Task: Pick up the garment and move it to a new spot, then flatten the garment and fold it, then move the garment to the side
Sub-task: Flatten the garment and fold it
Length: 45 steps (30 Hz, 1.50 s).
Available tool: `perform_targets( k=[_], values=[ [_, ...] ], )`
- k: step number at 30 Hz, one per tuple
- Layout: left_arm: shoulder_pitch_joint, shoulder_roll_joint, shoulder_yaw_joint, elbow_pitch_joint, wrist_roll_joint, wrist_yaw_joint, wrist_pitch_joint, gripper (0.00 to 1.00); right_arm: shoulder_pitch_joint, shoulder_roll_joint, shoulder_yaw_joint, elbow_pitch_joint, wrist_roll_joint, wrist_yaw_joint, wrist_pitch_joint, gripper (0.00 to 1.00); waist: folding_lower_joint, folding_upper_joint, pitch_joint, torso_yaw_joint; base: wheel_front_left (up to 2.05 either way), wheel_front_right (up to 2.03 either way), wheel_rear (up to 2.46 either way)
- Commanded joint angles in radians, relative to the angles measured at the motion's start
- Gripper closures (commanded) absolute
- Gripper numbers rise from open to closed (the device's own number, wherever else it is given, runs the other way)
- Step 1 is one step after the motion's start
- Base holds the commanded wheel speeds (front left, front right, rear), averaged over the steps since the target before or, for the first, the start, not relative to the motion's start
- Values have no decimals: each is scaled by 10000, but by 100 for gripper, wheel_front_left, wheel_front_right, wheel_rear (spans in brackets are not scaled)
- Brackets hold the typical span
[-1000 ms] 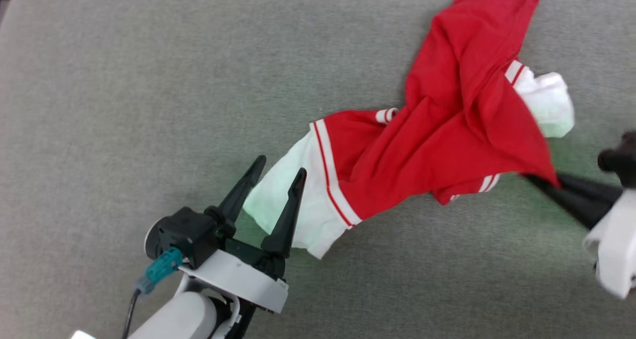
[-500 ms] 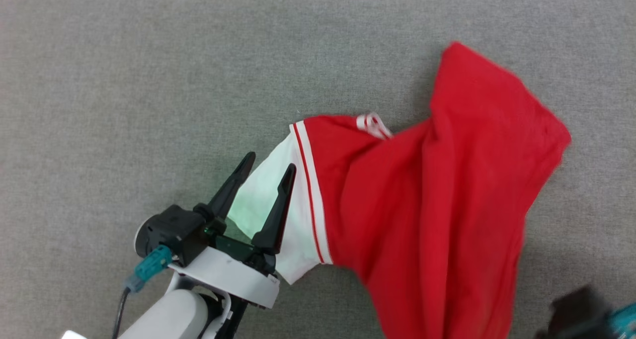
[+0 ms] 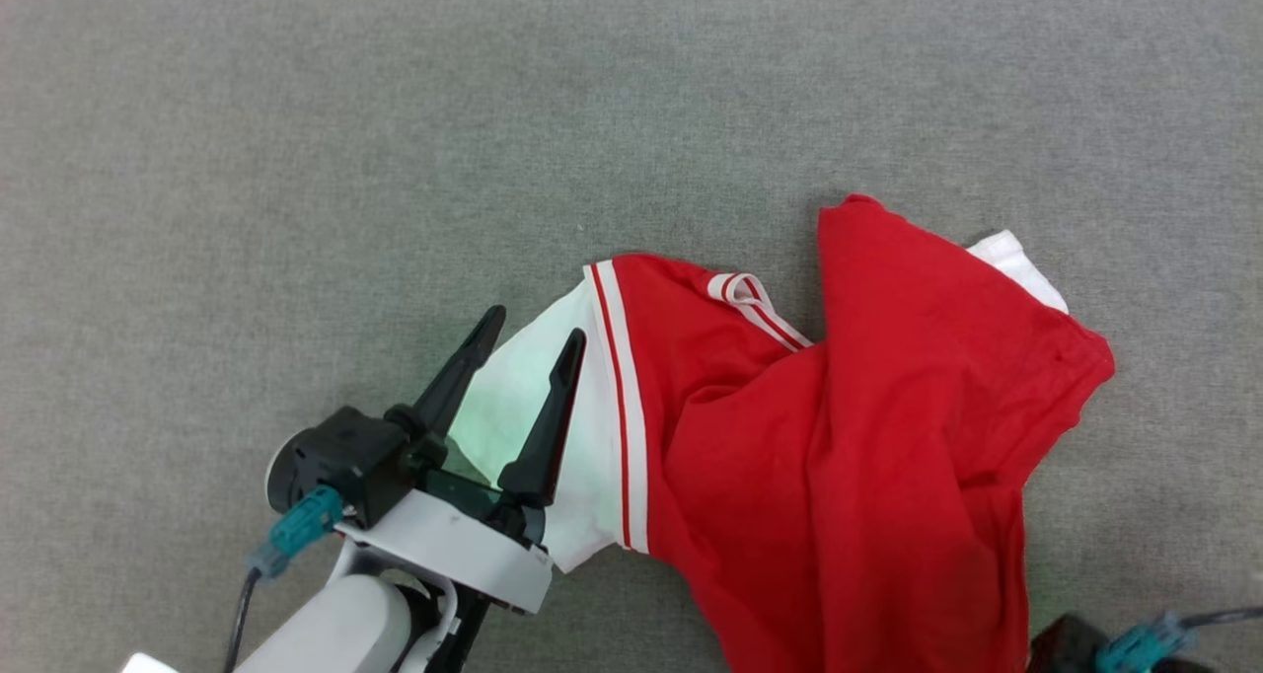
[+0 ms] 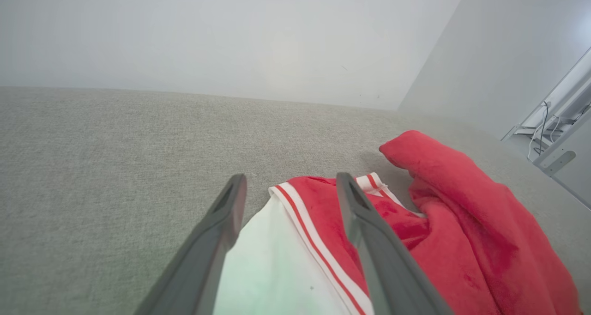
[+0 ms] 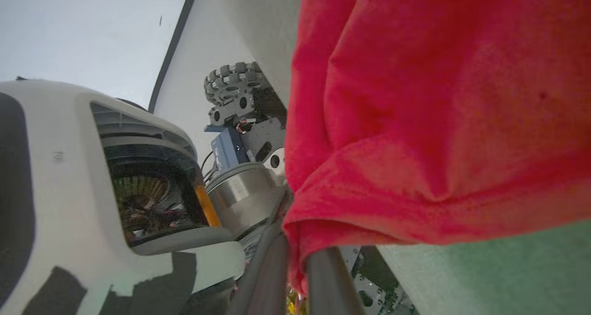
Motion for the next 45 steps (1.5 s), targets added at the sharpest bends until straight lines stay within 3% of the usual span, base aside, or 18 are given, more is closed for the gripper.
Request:
perform_targets(
  k=[1, 4, 11, 15, 17, 20, 24, 29, 38, 39, 40, 41, 45],
  values=[
    [33, 9, -4, 32, -40, -9, -17, 0, -139, 168, -174, 280, -226, 7, -359, 0, -1, 0, -49, -35, 0, 0, 0],
    [117, 85, 18, 25, -69, 25, -12, 0, -233, 93, -734, 592, 60, 7, -1031, 0, -1, 0, -125, -116, 0, 0, 0],
    [135, 69, -72, -62, -61, 32, 30, 0, -414, -1760, -2536, 29, 2004, 6, -1825, 0, -1, 0, -221, -139, 0, 0, 0],
    [-86, -68, -159, -81, -4, -70, 37, 0, -1208, -2482, -3912, 1207, 1923, 6, -2482, 0, -1, 0, -64, 98, 0, 0, 0],
    [-187, -151, -172, -48, 0, -133, 25, 0, -1836, -2219, -4441, 2079, 1143, 15, -2839, 0, -1, 0, 96, 257, 0, 0, 0],
    [-342, -293, -225, 46, 54, -211, 7, 0, -2856, -1265, -4500, 3231, -108, 7, -2758, 0, -1, 0, 333, 528, 0, 0, 0],
    [-549, -542, -279, 204, 132, -331, -12, 0, -4183, -37, -3716, 4200, -1005, 6, -1848, 0, -1, 0, 571, 840, 0, 0, 0],
    [-658, -749, -188, 338, 262, -407, -31, 0, -5405, 775, -2338, 5172, -1442, 6, -897, 0, -1, 0, 770, 1067, 0, 0, 0],
    [-733, -864, 12, 424, 474, -492, -55, 0, -6159, 825, -534, 5807, -1242, 4, -338, 0, -1, 0, 844, 1093, 0, 0, 0],
    [-733, -873, 42, 430, 495, -495, -56, 0, -6200, 827, -384, 5816, -1175, 4, -348, 13, -1, 0, 843, 1091, 0, 0, 0],
    [-729, -888, 79, 431, 518, -491, -58, 0, -6252, 811, -183, 5755, -1121, 7, -325, 69, -1, 0, 839, 1087, 0, 0, 0],
    [-714, -907, 99, 431, 531, -493, -50, 0, -6319, 797, -78, 5721, -1017, 10, -438, 100, -1, 0, 833, 1082, 0, 0, 0],
    [-596, -945, 218, 448, 586, -521, -54, 0, -6868, 824, -91, 5796, -985, 2, -1275, 100, -1, 0, 722, 1032, 0, 0, 0]
  ],
)
